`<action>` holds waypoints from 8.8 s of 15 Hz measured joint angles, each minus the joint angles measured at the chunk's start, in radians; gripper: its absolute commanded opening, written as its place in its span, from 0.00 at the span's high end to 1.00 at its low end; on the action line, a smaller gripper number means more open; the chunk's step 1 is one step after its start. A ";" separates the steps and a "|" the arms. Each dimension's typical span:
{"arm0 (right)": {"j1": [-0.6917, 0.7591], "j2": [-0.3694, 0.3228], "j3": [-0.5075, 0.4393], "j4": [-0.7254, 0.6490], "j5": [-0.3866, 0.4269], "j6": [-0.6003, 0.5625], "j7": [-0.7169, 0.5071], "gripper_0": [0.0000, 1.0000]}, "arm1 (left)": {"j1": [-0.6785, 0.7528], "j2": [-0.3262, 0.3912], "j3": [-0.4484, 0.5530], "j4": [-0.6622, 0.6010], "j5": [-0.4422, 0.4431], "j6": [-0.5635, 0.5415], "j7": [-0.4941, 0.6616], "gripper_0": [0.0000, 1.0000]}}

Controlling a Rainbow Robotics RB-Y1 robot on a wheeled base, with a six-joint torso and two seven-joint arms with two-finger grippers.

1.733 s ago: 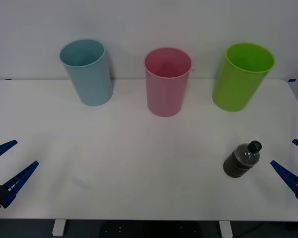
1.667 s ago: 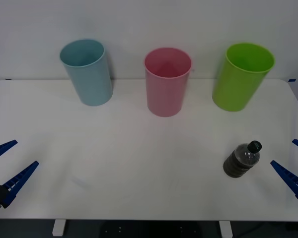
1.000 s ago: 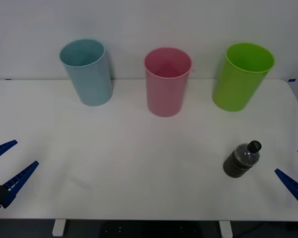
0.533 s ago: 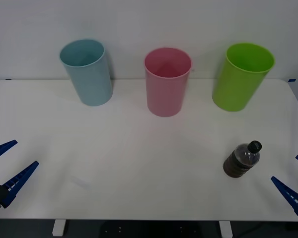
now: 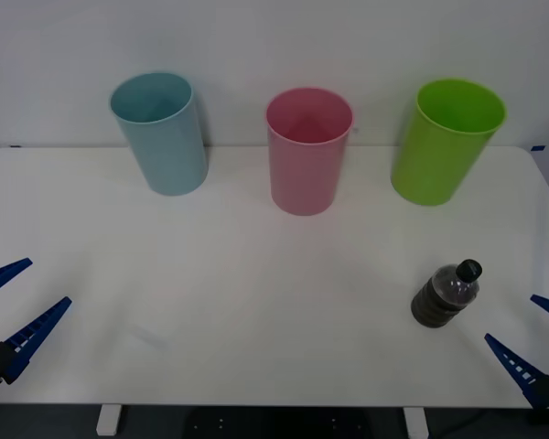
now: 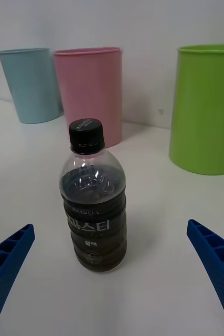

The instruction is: Grasp the object on the table and drop it into the matching bin: aluminum can to the light blue bin, PET bottle to the pink bin.

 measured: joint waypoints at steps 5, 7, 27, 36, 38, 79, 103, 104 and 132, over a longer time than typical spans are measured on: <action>-0.073 0.001 0.033 0.095 0.034 0.000 0.029 0.00 | 0.000 0.000 0.000 0.000 0.000 0.000 0.000 0.00; -0.096 0.001 0.048 0.117 0.045 0.000 0.041 0.00 | 0.000 0.000 0.000 0.000 0.000 0.000 0.000 0.00; -0.288 0.045 0.240 0.255 0.051 0.183 0.135 0.00 | 0.000 0.000 0.000 0.000 0.000 0.000 0.000 0.00; -0.291 0.052 0.243 0.255 0.042 0.195 0.147 1.00 | 0.000 0.000 0.000 0.000 0.000 0.000 0.000 0.00; -0.292 0.052 0.243 0.255 0.035 0.191 0.150 1.00 | 0.000 0.000 0.000 0.000 0.000 0.000 0.000 0.00; -0.904 -0.158 0.538 0.081 -0.017 0.465 -0.515 1.00 | 0.000 0.000 0.000 0.000 0.000 0.000 0.000 0.00; -1.350 0.010 0.686 0.658 0.026 0.510 -0.338 0.00 | 0.000 0.000 0.000 0.000 0.000 0.000 0.000 0.00; -1.350 0.010 0.686 0.658 0.026 0.509 -0.335 0.00 | 0.000 0.000 0.000 0.000 0.000 0.000 0.000 0.00; -0.706 -0.191 0.497 0.052 -0.058 0.460 -0.291 0.00 | 0.000 0.000 0.000 0.000 0.000 0.000 0.000 0.00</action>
